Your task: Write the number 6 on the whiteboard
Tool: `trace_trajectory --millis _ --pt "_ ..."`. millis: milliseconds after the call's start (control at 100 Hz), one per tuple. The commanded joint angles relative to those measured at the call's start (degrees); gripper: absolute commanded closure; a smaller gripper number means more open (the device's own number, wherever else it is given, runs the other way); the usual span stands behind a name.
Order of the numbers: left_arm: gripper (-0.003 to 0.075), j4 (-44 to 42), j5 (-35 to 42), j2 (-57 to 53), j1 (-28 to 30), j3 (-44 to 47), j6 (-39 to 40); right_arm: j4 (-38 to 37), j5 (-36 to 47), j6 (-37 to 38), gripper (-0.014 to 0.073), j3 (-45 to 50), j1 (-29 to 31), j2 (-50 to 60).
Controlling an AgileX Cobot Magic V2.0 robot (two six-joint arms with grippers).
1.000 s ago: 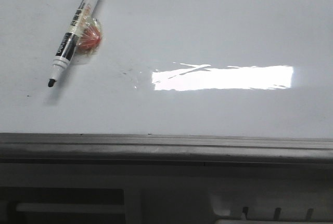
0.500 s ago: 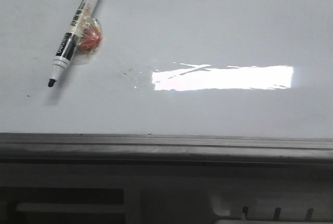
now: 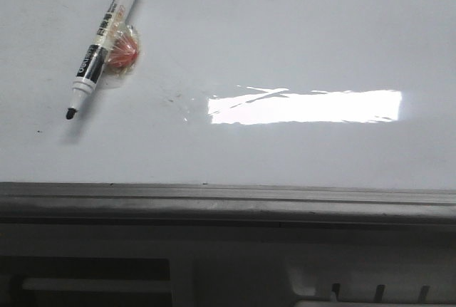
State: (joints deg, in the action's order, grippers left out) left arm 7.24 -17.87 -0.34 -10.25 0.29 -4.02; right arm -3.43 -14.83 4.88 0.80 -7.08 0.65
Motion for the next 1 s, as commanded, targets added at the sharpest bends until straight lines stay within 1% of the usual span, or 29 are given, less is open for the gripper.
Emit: trace_trajectory --millis 0,30,40,50,80,100,110,120,150,210,290,420,520,630,740,850,940,970,990 --pt "0.0739 6.5 8.9 -1.6 0.2 2.5 0.4 2.9 8.5 0.1 0.0647 1.5 0.2 1.1" --pt "0.0739 10.9 11.4 -1.6 0.2 2.5 0.4 4.8 9.9 0.1 0.0647 1.5 0.2 1.1" --pt "0.0739 15.1 12.7 -1.6 0.2 2.5 0.4 5.8 10.6 0.1 0.0648 1.5 0.2 1.1" --pt "0.0739 15.1 13.3 -1.6 0.2 2.5 0.4 6.3 10.9 0.1 0.0647 1.5 0.2 1.1" --pt "0.0739 22.5 15.4 -1.6 0.2 2.5 0.4 8.1 12.4 0.1 0.0648 1.5 0.2 1.1" --pt "0.0739 25.1 16.8 -1.6 0.2 2.5 0.4 9.3 13.6 0.1 0.0648 1.5 0.2 1.1" --pt "0.0739 28.5 17.2 -1.6 0.2 2.5 0.4 10.0 14.4 0.1 0.0647 1.5 0.2 1.1" --pt "0.0739 28.5 17.9 -1.6 0.2 2.5 0.4 10.3 14.8 0.1 0.0647 1.5 0.2 1.1" --pt "0.0739 32.8 19.2 -1.6 0.2 2.5 0.4 11.1 16.0 0.1 0.0647 1.5 0.2 1.1" --pt "0.0739 37.6 21.1 -1.6 0.2 2.5 0.4 11.8 16.8 0.1 0.0647 1.5 0.2 1.1" --pt "0.0739 42.2 21.0 -1.6 0.2 2.5 0.4 12.6 17.4 0.1 0.0647 1.5 0.2 1.1" --pt "0.0739 47.8 20.9 -1.6 0.2 2.5 0.4 20.9 20.1 0.1 0.0647 1.5 0.2 1.1" --pt "0.0739 47.9 20.2 -1.6 0.1 1.6 0.4 25.7 21.8 0.1 0.0648 0.6 0.2 1.1" --pt "0.0739 45.1 17.9 -1.5 0.1 -1.1 -0.3 25.6 20.4 0.1 0.0647 -2.5 0.2 1.1" --pt "0.0739 36.4 13.0 0.5 0.1 -6.1 -0.3 25.3 16.7 0.1 0.0647 -6.8 0.2 1.0" --pt "0.0739 26.8 6.2 5.4 0.1 -12.7 -0.3 24.4 11.0 -0.1 0.0647 -11.0 0.2 0.5" --pt "0.0732 18.5 0.7 11.3 0.1 -18.8 -0.3 24.4 5.2 -3.5 0.0647 -14.0 0.2 -0.8" --pt "0.0720 16.1 -0.9 13.3 0.1 -20.8 -0.3 24.4 3.3 -4.9 0.0647 -15.2 0.2 -1.6" --pt "0.0699 14.9 -2.5 15.4 0.1 -22.2 -0.3 24.4 1.9 -5.6 0.0646 -15.9 0.2 -1.9"
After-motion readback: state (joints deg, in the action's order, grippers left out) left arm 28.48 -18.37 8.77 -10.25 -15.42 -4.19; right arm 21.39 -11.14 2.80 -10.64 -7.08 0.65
